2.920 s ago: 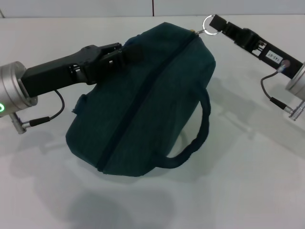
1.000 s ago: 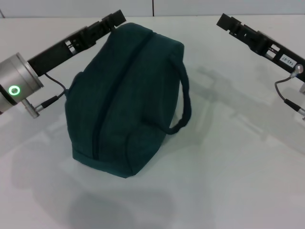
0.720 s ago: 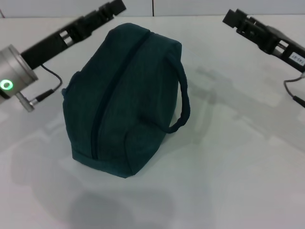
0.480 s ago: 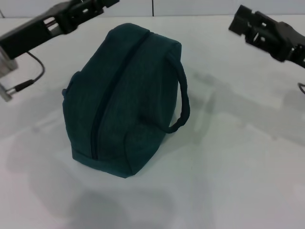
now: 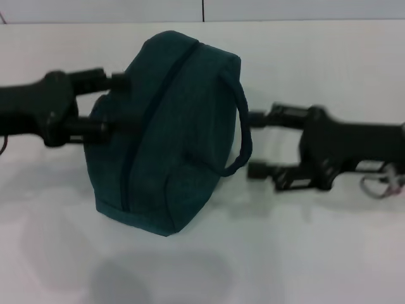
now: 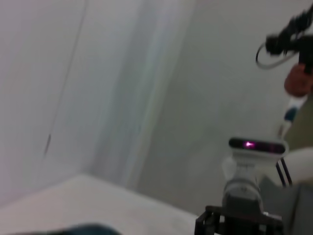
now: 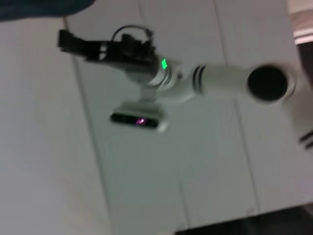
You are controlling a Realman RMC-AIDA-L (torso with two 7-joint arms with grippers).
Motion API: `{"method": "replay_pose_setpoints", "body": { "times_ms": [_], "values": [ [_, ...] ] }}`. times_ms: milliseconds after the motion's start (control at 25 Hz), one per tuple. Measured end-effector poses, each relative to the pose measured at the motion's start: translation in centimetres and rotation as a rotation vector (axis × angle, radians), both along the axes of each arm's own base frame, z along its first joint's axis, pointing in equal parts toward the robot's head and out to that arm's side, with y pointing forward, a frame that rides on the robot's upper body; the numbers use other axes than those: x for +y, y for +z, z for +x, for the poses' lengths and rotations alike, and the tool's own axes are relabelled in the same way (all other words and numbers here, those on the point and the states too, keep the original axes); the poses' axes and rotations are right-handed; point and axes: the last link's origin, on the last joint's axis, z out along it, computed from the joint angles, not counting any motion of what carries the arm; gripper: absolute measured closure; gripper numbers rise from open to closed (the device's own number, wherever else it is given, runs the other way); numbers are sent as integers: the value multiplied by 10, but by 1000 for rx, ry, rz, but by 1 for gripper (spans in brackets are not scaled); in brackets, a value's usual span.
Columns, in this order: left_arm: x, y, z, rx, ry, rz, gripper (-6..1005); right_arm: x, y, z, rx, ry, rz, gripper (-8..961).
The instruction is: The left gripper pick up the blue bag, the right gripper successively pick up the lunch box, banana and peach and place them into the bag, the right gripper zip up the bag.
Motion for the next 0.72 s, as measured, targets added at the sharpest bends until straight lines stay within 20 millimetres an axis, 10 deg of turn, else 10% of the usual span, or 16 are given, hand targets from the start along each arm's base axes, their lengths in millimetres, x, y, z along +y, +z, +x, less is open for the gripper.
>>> {"method": "replay_pose_setpoints", "body": {
  "times_ms": [320,720],
  "values": [
    [-21,-2,-17,6,-13,3,127,-18,-41,-8,-49,83,-13,144],
    [-30,-3,-22,6,-21,-1,127,-18,-41,-7,-57,82,-13,144]
  ]
}}
